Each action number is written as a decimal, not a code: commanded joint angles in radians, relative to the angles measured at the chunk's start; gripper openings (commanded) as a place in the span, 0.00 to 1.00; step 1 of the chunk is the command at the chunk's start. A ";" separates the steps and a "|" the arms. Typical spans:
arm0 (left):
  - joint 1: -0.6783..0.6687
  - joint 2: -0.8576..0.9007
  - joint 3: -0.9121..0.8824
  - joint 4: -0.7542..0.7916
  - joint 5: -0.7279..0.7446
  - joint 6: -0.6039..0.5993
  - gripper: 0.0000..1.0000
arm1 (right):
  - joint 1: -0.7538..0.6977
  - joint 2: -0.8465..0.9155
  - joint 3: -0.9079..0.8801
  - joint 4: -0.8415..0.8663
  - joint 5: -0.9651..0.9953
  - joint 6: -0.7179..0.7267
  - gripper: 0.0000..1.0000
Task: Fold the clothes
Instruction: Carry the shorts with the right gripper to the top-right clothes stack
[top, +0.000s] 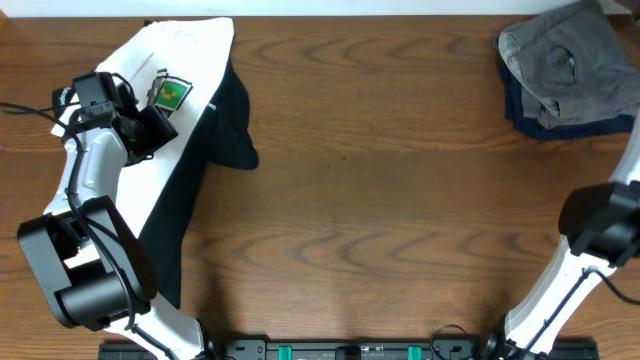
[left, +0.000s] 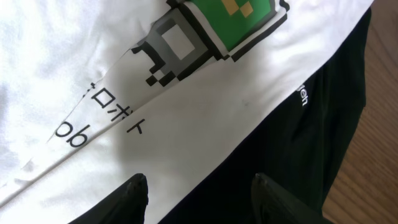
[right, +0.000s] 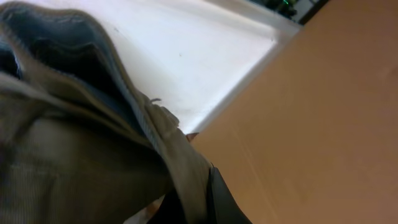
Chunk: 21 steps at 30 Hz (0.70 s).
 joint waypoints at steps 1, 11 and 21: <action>0.000 -0.026 0.013 0.002 -0.006 -0.002 0.55 | -0.018 0.038 0.030 0.044 0.077 0.034 0.01; -0.016 -0.026 0.013 0.020 -0.006 -0.002 0.55 | -0.044 0.098 0.030 0.087 0.122 0.122 0.01; -0.021 -0.026 0.013 0.024 -0.006 -0.002 0.55 | -0.029 0.142 0.029 0.034 0.129 0.235 0.01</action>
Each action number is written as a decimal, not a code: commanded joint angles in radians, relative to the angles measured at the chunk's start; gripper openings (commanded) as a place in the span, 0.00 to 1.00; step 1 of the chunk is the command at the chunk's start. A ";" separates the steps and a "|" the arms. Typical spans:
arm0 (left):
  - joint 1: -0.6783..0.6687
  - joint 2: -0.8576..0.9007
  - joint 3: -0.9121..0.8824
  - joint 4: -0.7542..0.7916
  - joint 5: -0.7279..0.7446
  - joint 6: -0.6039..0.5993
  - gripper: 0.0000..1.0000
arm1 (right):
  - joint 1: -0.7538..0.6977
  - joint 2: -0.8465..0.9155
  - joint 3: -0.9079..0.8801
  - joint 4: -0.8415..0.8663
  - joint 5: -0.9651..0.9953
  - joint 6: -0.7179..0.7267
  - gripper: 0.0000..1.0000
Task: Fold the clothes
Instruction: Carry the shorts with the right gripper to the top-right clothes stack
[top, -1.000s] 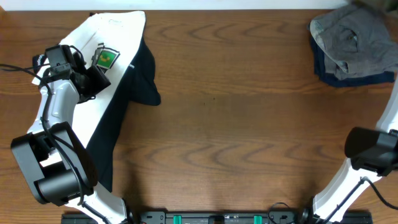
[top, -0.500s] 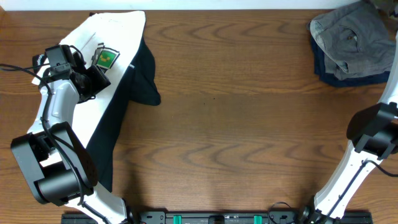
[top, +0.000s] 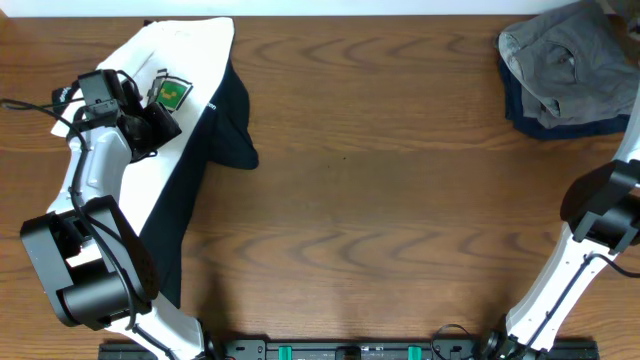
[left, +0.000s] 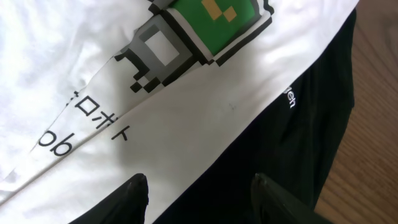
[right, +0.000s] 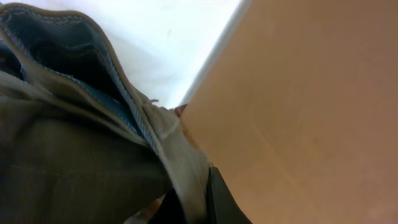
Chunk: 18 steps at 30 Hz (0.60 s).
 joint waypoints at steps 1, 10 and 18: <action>-0.002 -0.026 0.013 0.001 -0.006 -0.002 0.55 | 0.016 0.026 0.029 -0.004 0.021 0.061 0.01; -0.002 -0.026 0.013 0.000 -0.006 -0.002 0.55 | 0.073 0.065 0.029 -0.044 0.021 0.064 0.01; -0.002 -0.026 0.013 0.000 -0.006 -0.002 0.56 | 0.159 0.063 0.029 -0.191 -0.042 0.060 0.01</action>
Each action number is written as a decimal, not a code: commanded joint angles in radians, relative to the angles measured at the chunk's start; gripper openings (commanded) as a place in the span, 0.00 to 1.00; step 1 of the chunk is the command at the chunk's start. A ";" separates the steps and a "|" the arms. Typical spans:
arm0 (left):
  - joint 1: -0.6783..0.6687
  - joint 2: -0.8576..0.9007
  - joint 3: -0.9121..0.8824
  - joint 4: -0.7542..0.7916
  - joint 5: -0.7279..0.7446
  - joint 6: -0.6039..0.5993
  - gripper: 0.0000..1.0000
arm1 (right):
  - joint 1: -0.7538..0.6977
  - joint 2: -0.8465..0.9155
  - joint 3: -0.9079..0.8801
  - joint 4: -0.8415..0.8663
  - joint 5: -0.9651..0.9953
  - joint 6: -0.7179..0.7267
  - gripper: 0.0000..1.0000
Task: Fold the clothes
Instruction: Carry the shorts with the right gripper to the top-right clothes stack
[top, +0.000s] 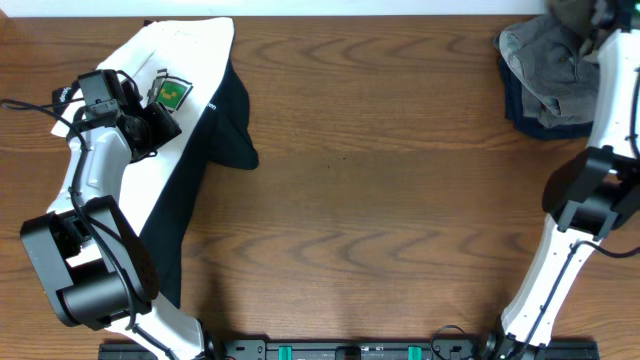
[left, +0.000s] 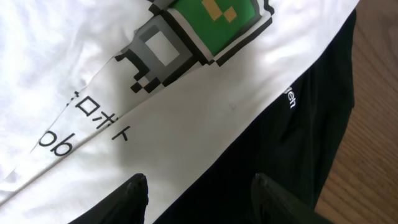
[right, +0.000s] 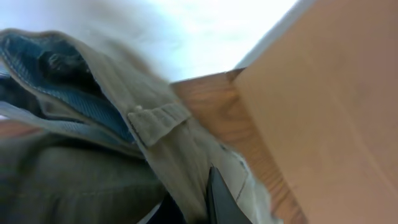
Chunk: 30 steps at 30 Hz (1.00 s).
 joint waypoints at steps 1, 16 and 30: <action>-0.002 -0.026 0.013 0.000 -0.006 -0.002 0.55 | 0.050 -0.006 0.027 -0.059 -0.069 0.016 0.01; -0.002 -0.025 0.012 -0.001 -0.006 -0.002 0.56 | 0.196 -0.005 0.027 -0.564 -0.293 0.019 0.62; -0.002 -0.025 0.012 -0.007 -0.006 0.002 0.56 | 0.158 -0.102 0.027 -0.574 -0.638 0.020 0.82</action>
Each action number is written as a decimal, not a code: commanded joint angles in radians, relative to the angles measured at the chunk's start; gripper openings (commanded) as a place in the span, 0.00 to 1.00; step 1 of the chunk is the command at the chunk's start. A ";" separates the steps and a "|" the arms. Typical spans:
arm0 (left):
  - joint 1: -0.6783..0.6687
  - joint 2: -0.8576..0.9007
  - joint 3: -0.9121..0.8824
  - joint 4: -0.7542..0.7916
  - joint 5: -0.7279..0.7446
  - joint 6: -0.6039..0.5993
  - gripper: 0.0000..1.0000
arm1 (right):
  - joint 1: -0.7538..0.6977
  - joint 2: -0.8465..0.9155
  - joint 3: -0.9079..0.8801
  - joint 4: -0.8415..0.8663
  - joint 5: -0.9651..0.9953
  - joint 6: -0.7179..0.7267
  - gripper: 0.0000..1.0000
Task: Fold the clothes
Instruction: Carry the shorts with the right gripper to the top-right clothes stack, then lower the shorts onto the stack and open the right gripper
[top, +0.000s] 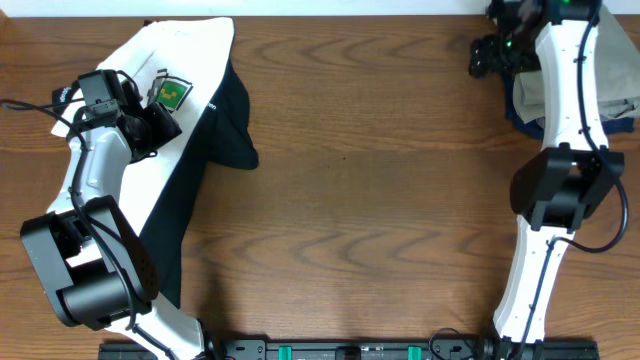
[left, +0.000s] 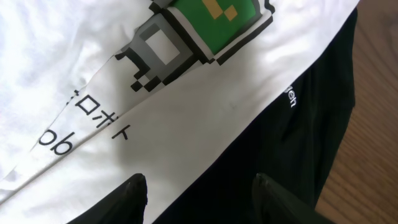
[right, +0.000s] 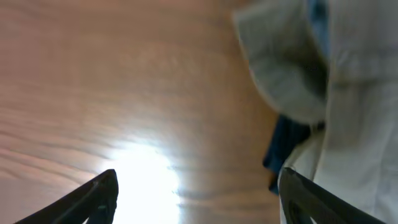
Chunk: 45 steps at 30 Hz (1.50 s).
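A white T-shirt (top: 165, 170) with a green pixel print (left: 211, 18) lies at the left, over a black garment (top: 228, 125). My left gripper (top: 160, 125) hovers open just above them, its fingertips (left: 135, 186) astride the white-black edge. A pile of grey clothes (top: 620, 75) on a blue piece (right: 283, 149) sits at the far right corner. My right gripper (top: 490, 55) stands open over bare wood just left of that pile, nothing between its fingertips (right: 106, 186). The grey cloth (right: 348, 81) fills the upper right of the right wrist view.
The wooden table (top: 400, 200) stretches between the two heaps. Its far edge runs along the top of the overhead view. The right arm (top: 565, 90) crosses in front of the pile and hides part of it. A rail with green clips (top: 350, 350) lines the near edge.
The right arm has swung from the far right corner to the left side of the pile. Its gripper, pressed into grey cloth before, is now open over bare wood. The left gripper has not moved.
At first the right arm was low at the right edge, its gripper buried in the grey cloth. It then stood higher along that edge and reached the pile's far corner. Now it is open left of the pile. The left gripper stayed open over the T-shirt throughout.
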 joint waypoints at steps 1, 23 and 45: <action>-0.002 -0.025 0.012 -0.004 -0.006 0.002 0.56 | -0.032 -0.105 0.023 0.042 -0.102 0.009 0.84; -0.002 -0.024 0.012 0.000 -0.006 0.002 0.57 | -0.303 0.026 0.022 0.190 0.018 -0.009 0.99; -0.002 -0.024 0.012 0.004 -0.006 0.002 0.57 | -0.380 0.365 0.022 0.262 0.020 -0.069 0.99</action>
